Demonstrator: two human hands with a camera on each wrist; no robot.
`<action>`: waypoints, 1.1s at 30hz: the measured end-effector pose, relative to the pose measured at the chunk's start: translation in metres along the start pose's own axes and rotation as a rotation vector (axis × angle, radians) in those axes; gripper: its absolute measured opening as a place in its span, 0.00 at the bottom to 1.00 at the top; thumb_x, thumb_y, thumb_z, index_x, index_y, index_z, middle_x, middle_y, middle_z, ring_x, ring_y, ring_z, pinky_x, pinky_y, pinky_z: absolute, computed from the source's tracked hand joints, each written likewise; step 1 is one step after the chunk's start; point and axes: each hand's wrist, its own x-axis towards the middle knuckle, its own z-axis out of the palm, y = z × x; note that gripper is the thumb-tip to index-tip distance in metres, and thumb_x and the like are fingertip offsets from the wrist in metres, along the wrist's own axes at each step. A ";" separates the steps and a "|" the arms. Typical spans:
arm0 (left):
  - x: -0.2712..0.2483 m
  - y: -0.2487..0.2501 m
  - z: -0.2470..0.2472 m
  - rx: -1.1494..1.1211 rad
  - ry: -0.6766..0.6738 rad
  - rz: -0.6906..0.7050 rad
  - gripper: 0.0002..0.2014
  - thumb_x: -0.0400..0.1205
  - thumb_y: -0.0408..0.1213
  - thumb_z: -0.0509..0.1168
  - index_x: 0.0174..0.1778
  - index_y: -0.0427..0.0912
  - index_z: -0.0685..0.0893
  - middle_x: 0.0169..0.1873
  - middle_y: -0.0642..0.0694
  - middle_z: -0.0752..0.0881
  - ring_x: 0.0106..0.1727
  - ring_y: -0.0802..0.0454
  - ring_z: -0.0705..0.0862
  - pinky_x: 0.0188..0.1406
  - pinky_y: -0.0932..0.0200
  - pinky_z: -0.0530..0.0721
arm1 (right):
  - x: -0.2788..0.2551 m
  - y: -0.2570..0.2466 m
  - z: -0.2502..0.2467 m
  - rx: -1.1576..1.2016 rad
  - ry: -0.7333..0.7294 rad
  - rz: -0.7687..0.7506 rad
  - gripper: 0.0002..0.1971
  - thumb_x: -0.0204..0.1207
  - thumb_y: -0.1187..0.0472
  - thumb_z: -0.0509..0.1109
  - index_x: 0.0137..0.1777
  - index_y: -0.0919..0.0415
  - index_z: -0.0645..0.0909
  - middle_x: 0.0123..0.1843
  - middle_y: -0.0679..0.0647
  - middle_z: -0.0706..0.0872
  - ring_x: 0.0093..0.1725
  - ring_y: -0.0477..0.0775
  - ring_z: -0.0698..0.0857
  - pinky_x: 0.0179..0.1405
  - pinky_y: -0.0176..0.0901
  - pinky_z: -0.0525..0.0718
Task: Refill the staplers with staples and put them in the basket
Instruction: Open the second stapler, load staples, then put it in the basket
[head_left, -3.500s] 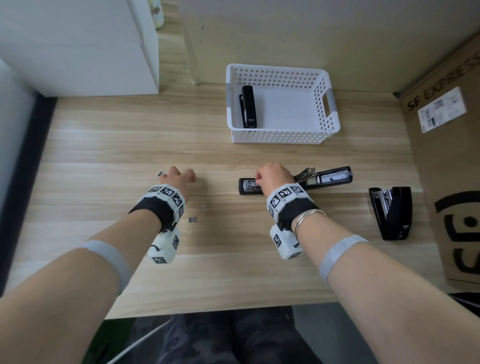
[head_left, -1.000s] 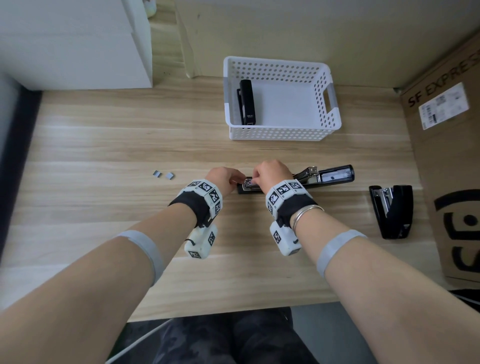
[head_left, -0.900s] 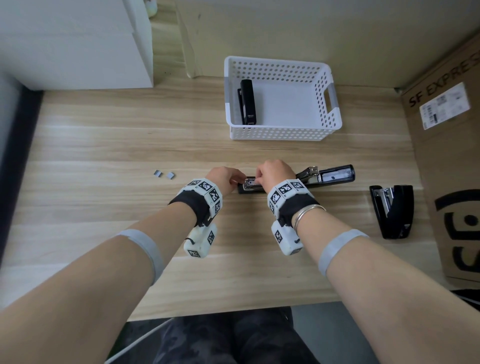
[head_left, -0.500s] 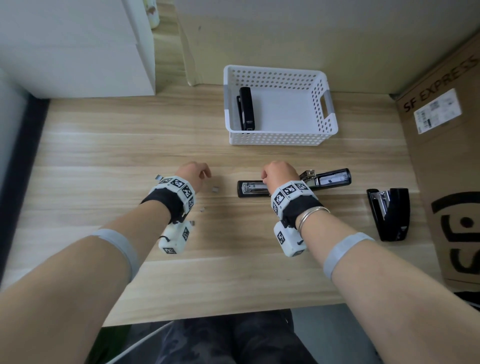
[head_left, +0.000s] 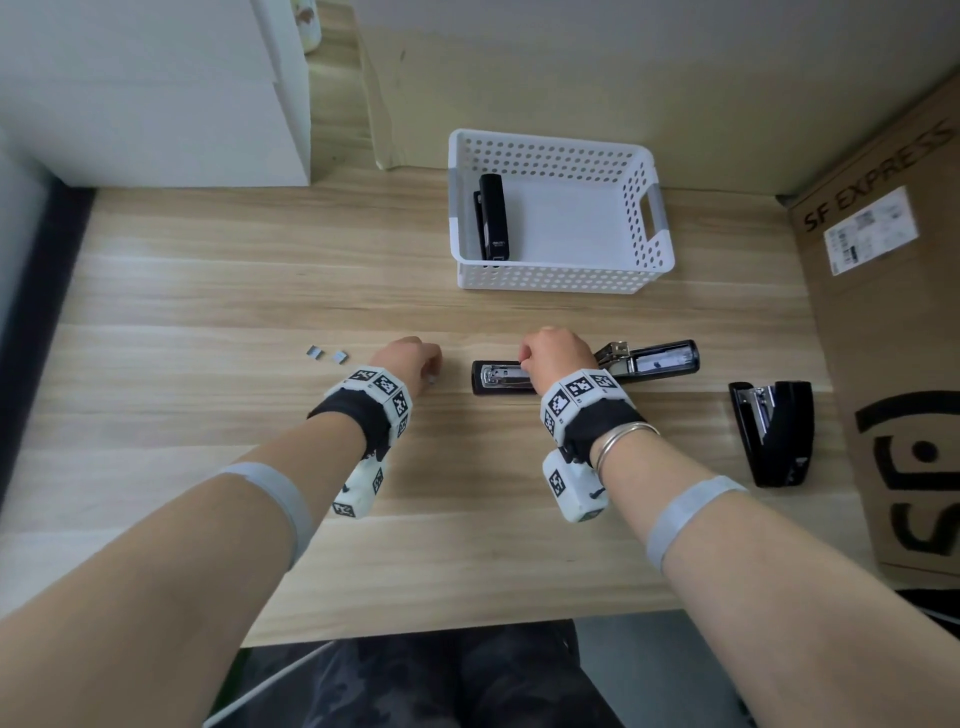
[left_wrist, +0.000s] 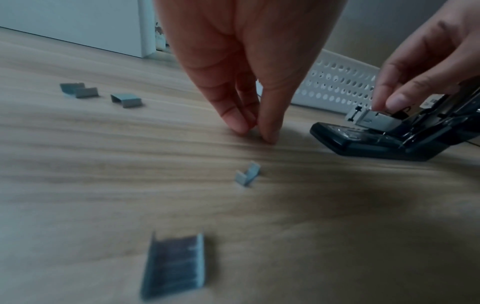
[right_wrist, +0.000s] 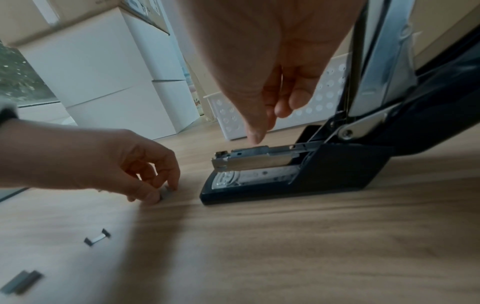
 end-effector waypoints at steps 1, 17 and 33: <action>0.001 0.001 0.000 0.001 0.002 0.000 0.11 0.79 0.32 0.63 0.56 0.37 0.82 0.50 0.38 0.80 0.58 0.38 0.80 0.56 0.51 0.79 | 0.000 0.001 -0.001 0.012 0.000 0.002 0.11 0.80 0.68 0.63 0.52 0.61 0.88 0.58 0.58 0.85 0.58 0.60 0.84 0.53 0.44 0.81; 0.008 0.048 -0.010 -0.645 0.117 0.088 0.10 0.77 0.30 0.68 0.36 0.49 0.76 0.36 0.49 0.85 0.33 0.60 0.82 0.38 0.73 0.75 | -0.002 -0.011 -0.002 0.464 0.065 -0.046 0.12 0.74 0.62 0.74 0.57 0.58 0.88 0.52 0.55 0.92 0.54 0.53 0.88 0.59 0.41 0.83; 0.002 0.046 0.004 -0.251 0.065 0.024 0.17 0.77 0.24 0.60 0.57 0.41 0.86 0.54 0.39 0.89 0.57 0.43 0.85 0.56 0.60 0.79 | 0.001 -0.007 0.007 0.025 -0.089 -0.102 0.08 0.78 0.59 0.69 0.53 0.58 0.88 0.58 0.57 0.84 0.57 0.60 0.83 0.49 0.43 0.77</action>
